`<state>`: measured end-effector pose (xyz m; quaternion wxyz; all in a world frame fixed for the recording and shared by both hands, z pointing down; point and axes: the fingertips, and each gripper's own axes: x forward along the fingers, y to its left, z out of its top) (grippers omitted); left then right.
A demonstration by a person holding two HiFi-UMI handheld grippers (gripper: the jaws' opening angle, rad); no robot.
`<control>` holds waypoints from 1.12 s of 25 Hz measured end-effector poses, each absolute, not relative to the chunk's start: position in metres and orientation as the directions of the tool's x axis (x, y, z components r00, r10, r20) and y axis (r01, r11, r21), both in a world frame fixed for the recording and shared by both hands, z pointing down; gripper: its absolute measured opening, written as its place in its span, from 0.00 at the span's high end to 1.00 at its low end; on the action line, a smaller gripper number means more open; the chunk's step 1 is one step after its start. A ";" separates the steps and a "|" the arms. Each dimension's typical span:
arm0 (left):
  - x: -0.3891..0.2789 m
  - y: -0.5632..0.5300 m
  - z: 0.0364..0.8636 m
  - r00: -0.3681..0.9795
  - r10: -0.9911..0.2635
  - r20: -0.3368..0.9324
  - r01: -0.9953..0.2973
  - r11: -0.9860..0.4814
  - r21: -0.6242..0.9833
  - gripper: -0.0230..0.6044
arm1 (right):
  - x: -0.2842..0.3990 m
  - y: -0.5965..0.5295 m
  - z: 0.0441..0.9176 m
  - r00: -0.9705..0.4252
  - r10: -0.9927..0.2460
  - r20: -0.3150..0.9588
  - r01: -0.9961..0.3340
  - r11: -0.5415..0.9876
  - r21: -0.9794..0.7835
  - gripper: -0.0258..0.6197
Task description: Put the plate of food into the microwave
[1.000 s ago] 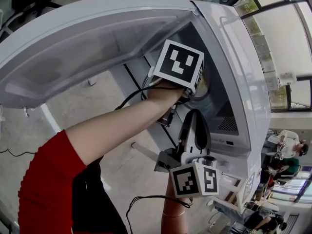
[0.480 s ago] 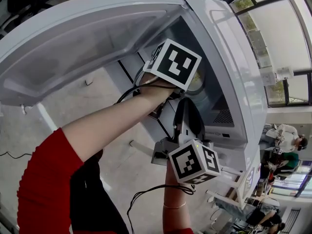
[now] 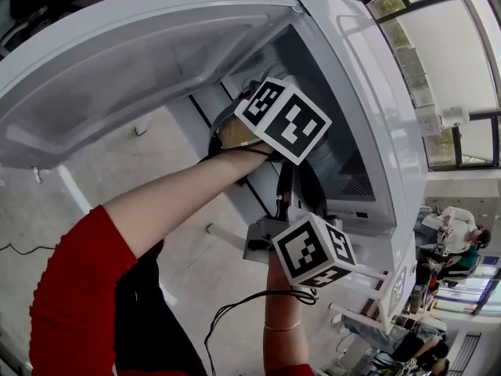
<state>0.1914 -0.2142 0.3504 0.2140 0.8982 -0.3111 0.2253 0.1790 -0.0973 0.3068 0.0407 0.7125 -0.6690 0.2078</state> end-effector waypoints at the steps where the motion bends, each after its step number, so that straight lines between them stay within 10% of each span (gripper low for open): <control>1: 0.192 -0.214 0.350 0.703 -0.466 0.538 -0.654 -0.721 0.229 0.77 | 0.179 -0.097 0.307 0.017 -0.936 0.351 -0.970 -0.100 -0.220 0.94; 11: 0.192 -0.212 0.346 0.712 -0.482 0.511 -0.630 -0.760 0.162 0.77 | 0.178 -0.097 0.312 0.022 -0.936 0.351 -0.970 -0.105 -0.218 0.94; 16: 0.173 -0.211 0.321 0.747 -0.550 0.372 -0.596 -0.803 0.010 0.95 | 0.170 -0.096 0.315 0.021 -0.940 0.340 -0.980 -0.087 -0.181 0.94; 28: 0.124 -0.145 0.292 0.904 -0.334 0.267 -0.381 -0.912 0.149 0.95 | 0.150 -0.063 0.299 -0.009 -0.968 0.252 -0.948 -0.072 -0.310 0.94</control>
